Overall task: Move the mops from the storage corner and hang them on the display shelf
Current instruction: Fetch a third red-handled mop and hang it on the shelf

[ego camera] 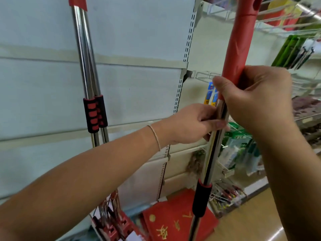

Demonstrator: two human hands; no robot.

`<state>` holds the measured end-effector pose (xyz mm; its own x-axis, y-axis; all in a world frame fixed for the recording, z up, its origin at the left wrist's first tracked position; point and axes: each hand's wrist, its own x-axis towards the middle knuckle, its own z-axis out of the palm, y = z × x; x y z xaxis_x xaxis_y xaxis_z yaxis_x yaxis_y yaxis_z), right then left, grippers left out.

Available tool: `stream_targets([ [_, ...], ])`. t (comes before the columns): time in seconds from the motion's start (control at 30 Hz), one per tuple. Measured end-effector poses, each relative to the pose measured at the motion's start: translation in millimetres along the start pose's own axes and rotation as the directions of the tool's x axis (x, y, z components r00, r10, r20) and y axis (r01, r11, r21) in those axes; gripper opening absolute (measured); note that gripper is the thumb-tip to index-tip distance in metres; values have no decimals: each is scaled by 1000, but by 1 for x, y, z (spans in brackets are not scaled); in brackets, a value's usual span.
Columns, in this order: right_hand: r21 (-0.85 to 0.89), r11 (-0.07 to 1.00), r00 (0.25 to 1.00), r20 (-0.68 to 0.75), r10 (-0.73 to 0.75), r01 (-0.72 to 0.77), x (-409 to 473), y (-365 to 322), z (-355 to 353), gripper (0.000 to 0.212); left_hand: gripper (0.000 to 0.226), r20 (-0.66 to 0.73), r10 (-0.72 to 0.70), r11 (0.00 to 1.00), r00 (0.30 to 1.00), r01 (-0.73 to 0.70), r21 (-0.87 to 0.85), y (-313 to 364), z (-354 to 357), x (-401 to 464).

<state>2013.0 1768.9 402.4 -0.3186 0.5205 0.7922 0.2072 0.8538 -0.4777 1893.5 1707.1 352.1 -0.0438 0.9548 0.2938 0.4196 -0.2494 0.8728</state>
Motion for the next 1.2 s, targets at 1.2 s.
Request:
stream_targets([
  [1.2, 669, 737, 929, 329, -170, -102, 116, 59, 54, 26, 8, -432, -223, 923, 874, 332, 194, 15, -40, 76],
])
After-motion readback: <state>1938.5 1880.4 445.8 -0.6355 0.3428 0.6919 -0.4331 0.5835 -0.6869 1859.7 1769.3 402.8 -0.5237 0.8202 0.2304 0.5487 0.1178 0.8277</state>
